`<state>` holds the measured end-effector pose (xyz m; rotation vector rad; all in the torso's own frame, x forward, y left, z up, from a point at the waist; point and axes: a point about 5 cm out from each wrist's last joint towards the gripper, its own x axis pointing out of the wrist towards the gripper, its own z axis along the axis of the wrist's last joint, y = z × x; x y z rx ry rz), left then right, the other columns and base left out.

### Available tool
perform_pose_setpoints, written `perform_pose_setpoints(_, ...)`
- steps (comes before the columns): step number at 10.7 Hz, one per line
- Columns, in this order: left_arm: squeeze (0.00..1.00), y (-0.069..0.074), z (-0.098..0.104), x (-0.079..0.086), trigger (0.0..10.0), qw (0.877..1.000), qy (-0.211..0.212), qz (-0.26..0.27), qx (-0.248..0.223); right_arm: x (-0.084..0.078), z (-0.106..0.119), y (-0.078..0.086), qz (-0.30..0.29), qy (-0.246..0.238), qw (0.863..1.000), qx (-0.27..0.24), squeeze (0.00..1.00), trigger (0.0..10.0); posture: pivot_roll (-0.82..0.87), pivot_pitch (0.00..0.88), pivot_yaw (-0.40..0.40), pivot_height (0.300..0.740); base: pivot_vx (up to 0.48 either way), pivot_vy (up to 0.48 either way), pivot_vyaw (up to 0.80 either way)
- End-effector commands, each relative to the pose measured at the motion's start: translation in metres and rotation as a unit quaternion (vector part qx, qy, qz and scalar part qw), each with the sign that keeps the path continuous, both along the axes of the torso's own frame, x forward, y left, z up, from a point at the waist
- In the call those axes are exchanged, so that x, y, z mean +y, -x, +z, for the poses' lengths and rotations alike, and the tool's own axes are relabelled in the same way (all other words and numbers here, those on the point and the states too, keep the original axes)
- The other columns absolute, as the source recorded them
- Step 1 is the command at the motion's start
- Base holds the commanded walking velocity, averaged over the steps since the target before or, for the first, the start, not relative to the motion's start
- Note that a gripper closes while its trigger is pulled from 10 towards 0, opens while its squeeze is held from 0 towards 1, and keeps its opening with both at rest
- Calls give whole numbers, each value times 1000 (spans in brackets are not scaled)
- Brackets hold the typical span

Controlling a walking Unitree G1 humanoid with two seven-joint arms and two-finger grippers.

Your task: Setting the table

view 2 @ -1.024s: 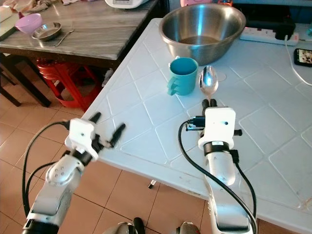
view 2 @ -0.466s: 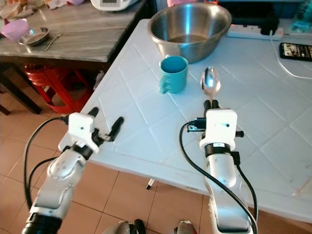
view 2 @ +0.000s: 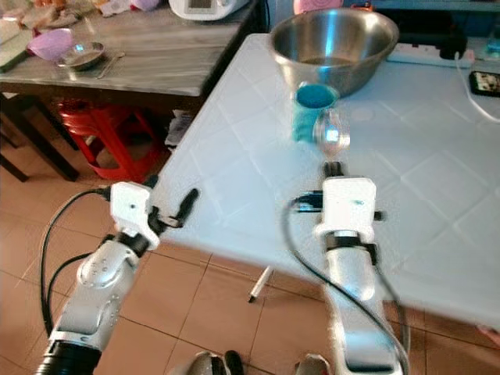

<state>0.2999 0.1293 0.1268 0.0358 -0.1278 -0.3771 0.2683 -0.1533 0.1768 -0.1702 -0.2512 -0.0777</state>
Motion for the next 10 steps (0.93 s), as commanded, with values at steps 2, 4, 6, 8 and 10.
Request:
perform_pose_setpoints(2, 0, 0, -2, 6, 10000, 1000, -6, 5, 3, 7, 3, -1, 8, -6, 1000, -12, 0, 10000, -146, 152, 146, 740, 0, 322, 0)
perform_pose_setpoints(4, 0, 0, -2, 4, 10000, 1000, -7, 0, 2, 6, 4, -1, 6, -7, 1000, -13, 0, 10000, -150, 151, 147, 740, 0, 330, 0)
perform_pose_setpoints(6, 0, -1, -2, 1, 10000, 1000, -5, -3, 2, 6, 4, -1, 5, -5, 1000, -12, 0, 10000, -155, 151, 145, 740, 0, 330, -619)
perform_pose_setpoints(8, 0, 0, -3, -2, 10000, 1000, -2, -3, 2, 6, 3, -1, 6, -4, 1000, -13, 0, 10000, -154, 149, 144, 740, 0, 364, -556)
perform_pose_setpoints(10, 0, 0, -3, -7, 10000, 1000, 2, -3, 1, 7, 3, -2, 8, -4, 1000, -14, 0, 10000, -151, 143, 141, 740, 0, 364, 0)
